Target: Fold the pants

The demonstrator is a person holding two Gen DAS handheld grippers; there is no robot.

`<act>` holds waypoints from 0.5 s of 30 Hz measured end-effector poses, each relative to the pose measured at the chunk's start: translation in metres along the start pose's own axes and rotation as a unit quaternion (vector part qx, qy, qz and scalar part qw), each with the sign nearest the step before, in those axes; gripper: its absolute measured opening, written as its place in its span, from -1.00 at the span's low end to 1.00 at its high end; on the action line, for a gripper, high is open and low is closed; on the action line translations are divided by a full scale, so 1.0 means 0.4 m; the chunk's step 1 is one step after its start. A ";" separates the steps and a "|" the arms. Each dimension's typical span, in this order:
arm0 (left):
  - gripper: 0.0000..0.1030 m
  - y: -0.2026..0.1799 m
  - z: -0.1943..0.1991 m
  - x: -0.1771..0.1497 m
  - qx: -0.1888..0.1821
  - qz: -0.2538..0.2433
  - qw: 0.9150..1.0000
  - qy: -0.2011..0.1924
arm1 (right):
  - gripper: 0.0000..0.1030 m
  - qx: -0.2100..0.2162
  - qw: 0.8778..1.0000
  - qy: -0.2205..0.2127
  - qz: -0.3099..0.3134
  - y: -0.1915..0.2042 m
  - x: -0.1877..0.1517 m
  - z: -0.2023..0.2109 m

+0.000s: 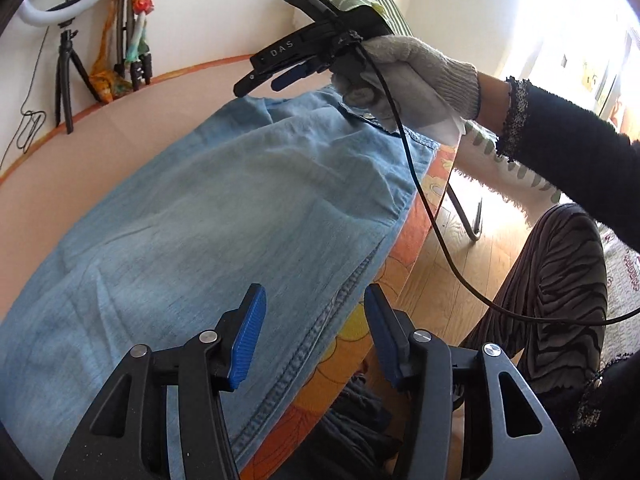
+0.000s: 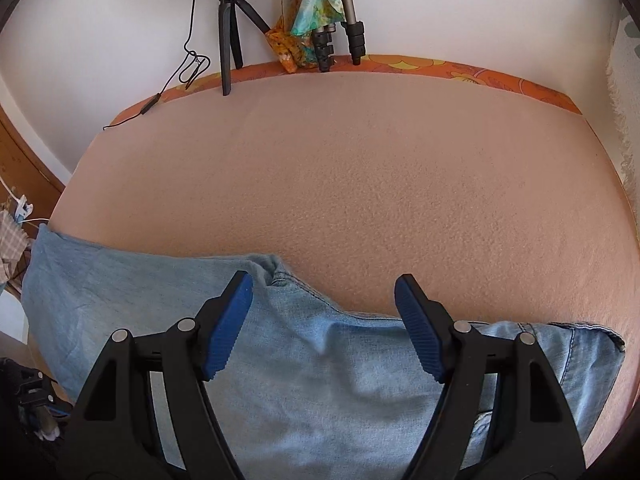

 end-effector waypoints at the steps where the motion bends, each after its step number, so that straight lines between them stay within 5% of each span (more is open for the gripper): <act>1: -0.04 0.001 -0.013 0.011 -0.019 0.009 1.000 0.000 | 0.48 0.003 1.000 0.002 0.000 -0.004 0.003 -0.006; 8: -0.08 -0.036 -0.099 0.039 -0.087 0.002 0.995 0.047 | 0.48 0.010 0.999 0.025 0.019 -0.009 0.004 -0.055; 12: -0.05 -0.061 -0.102 0.028 -0.082 -0.019 0.996 0.043 | 0.45 0.020 0.999 0.032 0.020 -0.008 0.009 -0.093; 13: -0.05 -0.054 -0.101 0.030 -0.090 -0.011 0.995 0.042 | 0.33 0.021 0.999 0.031 0.022 -0.006 0.009 -0.100; 15: -0.06 -0.043 -0.098 0.028 -0.103 0.003 0.994 0.039 | -0.59 0.041 0.998 0.036 0.020 0.000 0.015 -0.112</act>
Point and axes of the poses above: each gripper's, at about its wrist camera, not at the fingertips, and z roughly against the way its jaws point, y to its left, x to its top, the point moved 1 cm from there along -z, roughly the way its jaws point, and after that the axes turned 11 degrees about y, right-handed, at the moved point
